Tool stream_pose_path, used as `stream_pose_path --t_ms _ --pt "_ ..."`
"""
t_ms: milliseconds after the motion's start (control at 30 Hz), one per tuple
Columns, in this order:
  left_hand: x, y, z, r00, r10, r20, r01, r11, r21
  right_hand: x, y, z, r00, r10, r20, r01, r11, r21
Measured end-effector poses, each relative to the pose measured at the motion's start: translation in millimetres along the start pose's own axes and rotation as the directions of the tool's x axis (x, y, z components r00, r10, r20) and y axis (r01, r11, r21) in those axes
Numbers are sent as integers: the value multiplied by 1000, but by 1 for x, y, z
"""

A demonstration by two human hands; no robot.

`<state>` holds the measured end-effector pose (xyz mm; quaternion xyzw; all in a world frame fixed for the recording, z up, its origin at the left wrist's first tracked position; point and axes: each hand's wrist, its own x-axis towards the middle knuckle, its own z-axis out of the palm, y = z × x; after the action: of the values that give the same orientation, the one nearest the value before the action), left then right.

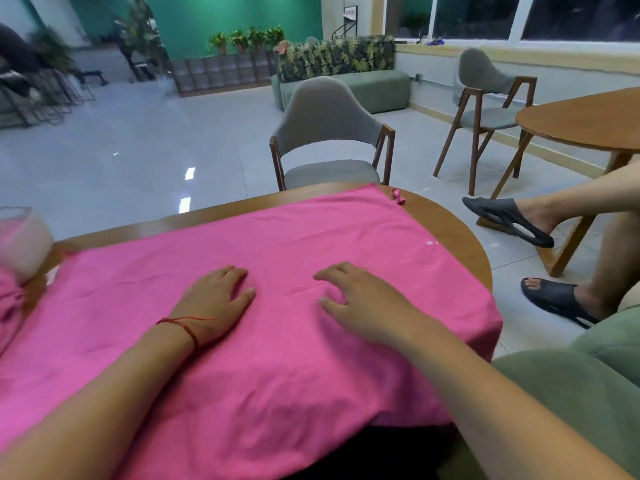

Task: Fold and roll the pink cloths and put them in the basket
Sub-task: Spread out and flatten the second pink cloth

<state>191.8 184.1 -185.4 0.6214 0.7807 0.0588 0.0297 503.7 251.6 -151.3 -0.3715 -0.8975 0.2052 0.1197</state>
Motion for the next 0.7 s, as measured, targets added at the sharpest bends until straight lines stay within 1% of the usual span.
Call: stream_pose_path --t_ms 133,267,367,433,500,533,567,633,700 --pt "-32 -31 -2 999 -8 32 8 1000 1 27 -58 20 994 -96 47 96 995 -10" --pt "-76 -53 -21 997 -9 76 11 1000 -24 52 -114 42 980 -161 115 163 987 -10" --pt "-123 -80 -33 998 -45 34 47 998 -39 70 -164 63 960 -226 165 233 972 -24" --pt "-158 -98 -36 995 -99 3 99 993 -62 85 -194 81 945 -249 212 266 963 -54" --pt "-192 -118 -34 984 -170 -51 165 982 -89 103 -216 101 940 -191 283 234 964 -128" --pt "-211 -130 -34 973 -212 -90 203 974 -100 112 -227 110 944 -119 307 183 965 -189" --pt "-225 -137 -32 959 -252 -131 238 965 -110 119 -229 114 952 -19 307 97 966 -241" --pt "-252 -151 -28 912 -350 -214 328 935 -133 129 -228 119 940 157 303 -69 957 -282" --pt "-274 -162 -25 844 -456 -284 434 890 -139 131 -222 121 924 214 316 -119 948 -294"
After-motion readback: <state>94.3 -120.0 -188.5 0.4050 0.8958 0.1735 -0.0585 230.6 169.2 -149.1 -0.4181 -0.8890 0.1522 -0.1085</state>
